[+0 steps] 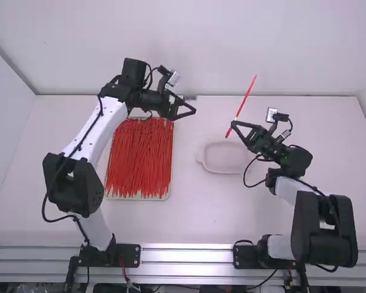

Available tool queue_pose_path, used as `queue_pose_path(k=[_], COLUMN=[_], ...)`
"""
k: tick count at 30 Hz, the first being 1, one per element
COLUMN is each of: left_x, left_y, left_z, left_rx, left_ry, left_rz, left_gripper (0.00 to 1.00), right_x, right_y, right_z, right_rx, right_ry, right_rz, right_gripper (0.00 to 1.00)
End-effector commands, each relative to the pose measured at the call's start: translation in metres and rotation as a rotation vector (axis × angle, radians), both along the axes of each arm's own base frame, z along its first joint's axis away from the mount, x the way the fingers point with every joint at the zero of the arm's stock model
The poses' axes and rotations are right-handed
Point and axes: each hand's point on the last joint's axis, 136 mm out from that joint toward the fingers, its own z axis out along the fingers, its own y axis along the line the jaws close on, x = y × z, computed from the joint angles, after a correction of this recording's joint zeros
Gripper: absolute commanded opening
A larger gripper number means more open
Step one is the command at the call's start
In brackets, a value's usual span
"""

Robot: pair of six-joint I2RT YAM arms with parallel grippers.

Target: Fasten the cable tie

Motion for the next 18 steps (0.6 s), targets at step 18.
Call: queue_pose_path(k=[18], left_x=[-0.010], left_y=[0.017], left_z=[-0.053], left_rx=[0.074], left_ry=[0.159], left_rz=[0.054], left_gripper=[0.99], right_x=[0.008], right_y=[-0.019], right_z=[-0.075], right_rx=[-0.140], right_ry=[0.115], right_rz=[-0.110], right_gripper=[0.00])
